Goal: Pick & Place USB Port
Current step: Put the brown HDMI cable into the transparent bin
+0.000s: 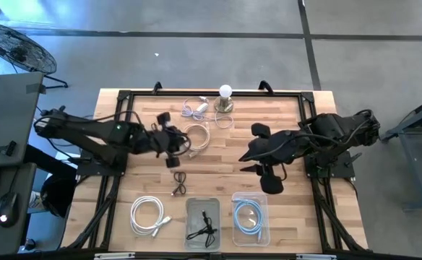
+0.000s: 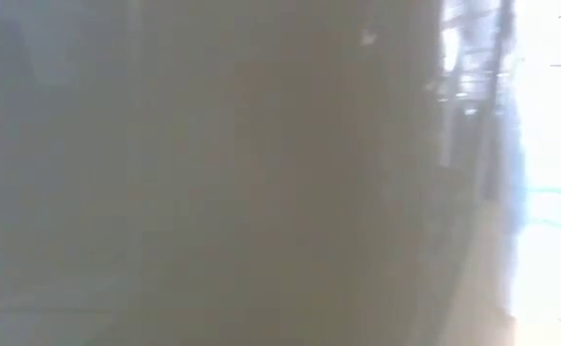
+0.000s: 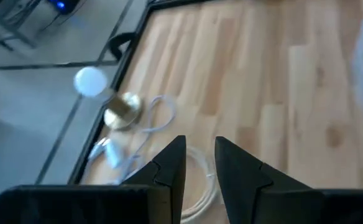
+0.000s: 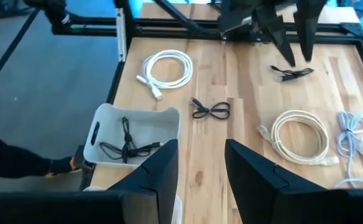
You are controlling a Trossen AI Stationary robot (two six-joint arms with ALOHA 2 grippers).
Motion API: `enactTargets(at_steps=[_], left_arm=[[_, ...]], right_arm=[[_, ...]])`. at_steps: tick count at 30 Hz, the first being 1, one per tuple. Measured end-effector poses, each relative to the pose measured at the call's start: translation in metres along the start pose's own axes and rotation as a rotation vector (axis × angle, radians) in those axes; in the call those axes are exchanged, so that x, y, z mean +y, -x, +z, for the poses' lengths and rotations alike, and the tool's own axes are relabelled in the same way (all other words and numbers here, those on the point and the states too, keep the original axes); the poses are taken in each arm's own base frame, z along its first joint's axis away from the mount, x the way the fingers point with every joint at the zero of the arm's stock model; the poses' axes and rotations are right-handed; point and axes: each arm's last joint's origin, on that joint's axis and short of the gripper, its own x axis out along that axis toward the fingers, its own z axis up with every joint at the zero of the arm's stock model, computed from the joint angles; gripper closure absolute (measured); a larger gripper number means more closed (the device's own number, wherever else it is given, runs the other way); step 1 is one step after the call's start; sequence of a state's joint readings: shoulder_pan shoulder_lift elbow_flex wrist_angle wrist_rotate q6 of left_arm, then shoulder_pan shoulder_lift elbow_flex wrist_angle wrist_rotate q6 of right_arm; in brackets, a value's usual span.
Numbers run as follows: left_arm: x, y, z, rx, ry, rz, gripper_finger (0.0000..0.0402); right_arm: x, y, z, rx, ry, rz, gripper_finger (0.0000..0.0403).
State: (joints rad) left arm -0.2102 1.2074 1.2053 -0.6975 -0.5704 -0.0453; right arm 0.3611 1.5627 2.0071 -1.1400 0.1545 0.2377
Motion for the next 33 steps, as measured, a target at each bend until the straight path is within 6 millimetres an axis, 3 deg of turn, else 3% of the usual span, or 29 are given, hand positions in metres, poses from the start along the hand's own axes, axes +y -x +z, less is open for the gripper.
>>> enactTargets(at_steps=[7, 14, 24, 28, 33], left_arm=[[0.011, 0.007, -0.01, 0.08, -0.185, 0.074, 0.0318], [0.011, 0.003, -0.016, 0.143, -0.207, -0.004, 0.0318], [0.022, -0.01, -0.037, 0.395, -0.214, -0.098, 0.0317], [0.026, -0.015, -0.037, 0.412, -0.252, -0.11, 0.0298], [0.032, -0.02, -0.04, 0.45, -0.269, -0.103, 0.0248]], right_arm=[[-0.001, 0.0, 0.004, -0.047, -0.067, -0.047, 0.0279], [0.001, 0.001, 0.014, -0.158, -0.105, -0.039, 0.0279], [-0.001, 0.002, 0.017, -0.209, -0.146, -0.112, 0.0279], [-0.002, 0.002, 0.017, -0.215, -0.148, -0.134, 0.0279], [-0.003, 0.002, 0.017, -0.226, -0.152, -0.171, 0.0279]])
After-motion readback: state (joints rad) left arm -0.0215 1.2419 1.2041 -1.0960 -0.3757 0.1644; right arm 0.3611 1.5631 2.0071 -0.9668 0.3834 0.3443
